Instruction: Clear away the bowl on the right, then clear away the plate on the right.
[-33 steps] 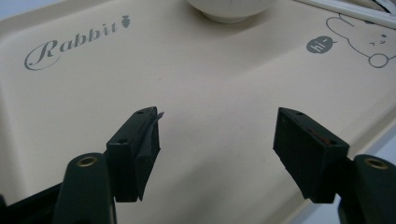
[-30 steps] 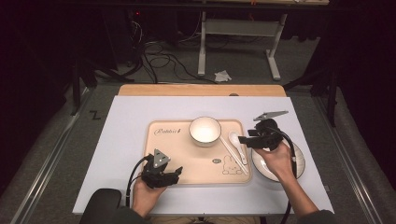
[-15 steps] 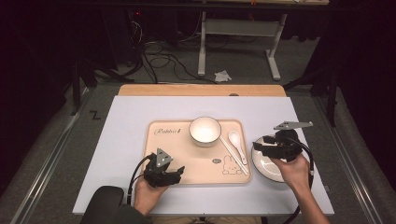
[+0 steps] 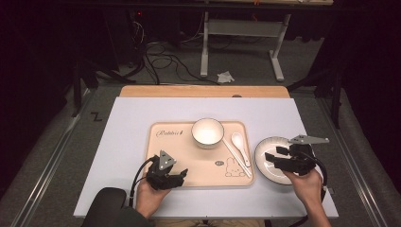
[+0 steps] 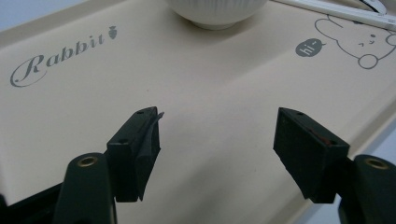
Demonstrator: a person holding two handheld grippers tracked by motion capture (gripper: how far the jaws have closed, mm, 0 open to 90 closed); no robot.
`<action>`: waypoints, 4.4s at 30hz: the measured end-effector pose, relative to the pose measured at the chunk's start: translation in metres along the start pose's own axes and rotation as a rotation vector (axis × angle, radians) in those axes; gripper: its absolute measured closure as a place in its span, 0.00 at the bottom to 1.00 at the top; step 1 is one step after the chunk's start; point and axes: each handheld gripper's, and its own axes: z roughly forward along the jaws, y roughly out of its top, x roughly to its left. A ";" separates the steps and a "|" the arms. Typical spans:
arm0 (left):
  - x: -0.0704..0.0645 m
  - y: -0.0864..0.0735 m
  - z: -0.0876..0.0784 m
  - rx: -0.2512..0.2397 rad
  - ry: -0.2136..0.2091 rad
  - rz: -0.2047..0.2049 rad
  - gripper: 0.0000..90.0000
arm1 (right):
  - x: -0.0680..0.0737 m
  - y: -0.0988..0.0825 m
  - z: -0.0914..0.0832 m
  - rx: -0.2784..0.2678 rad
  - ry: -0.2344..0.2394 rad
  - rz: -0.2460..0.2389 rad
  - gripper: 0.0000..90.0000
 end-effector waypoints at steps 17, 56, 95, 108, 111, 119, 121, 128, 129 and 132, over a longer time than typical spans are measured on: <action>-0.002 0.003 -0.001 -0.013 -0.005 0.076 0.33 | -0.021 -0.033 -0.002 -0.034 -0.024 0.079 0.43; -0.001 0.013 0.009 0.055 -0.032 0.082 0.35 | -0.037 -0.053 -0.022 0.025 -0.137 0.079 0.58; -0.001 0.007 0.004 0.064 0.005 0.077 0.36 | -0.094 -0.064 -0.021 0.125 -0.198 0.302 0.83; 0.002 0.000 -0.004 0.063 0.037 0.048 0.36 | -0.108 -0.057 -0.008 0.137 -0.125 0.363 0.85; 0.003 -0.002 -0.005 0.062 0.046 0.042 0.36 | -0.111 -0.056 -0.004 0.140 -0.098 0.375 0.85; 0.004 -0.006 -0.008 0.063 0.059 0.027 0.36 | -0.121 -0.055 0.006 0.153 -0.036 0.420 0.85; 0.004 -0.006 -0.009 0.063 0.062 0.027 0.36 | -0.123 -0.055 0.006 0.156 -0.025 0.425 0.85; 0.002 -0.007 -0.013 0.047 0.088 0.045 0.36 | -0.134 -0.058 0.010 0.122 0.058 0.529 0.93; 0.003 -0.007 -0.013 0.048 0.089 0.044 0.36 | -0.135 -0.058 0.010 0.119 0.066 0.530 0.93; 0.002 -0.007 -0.013 0.044 0.091 0.046 0.36 | -0.134 -0.057 0.007 0.083 0.078 0.535 0.95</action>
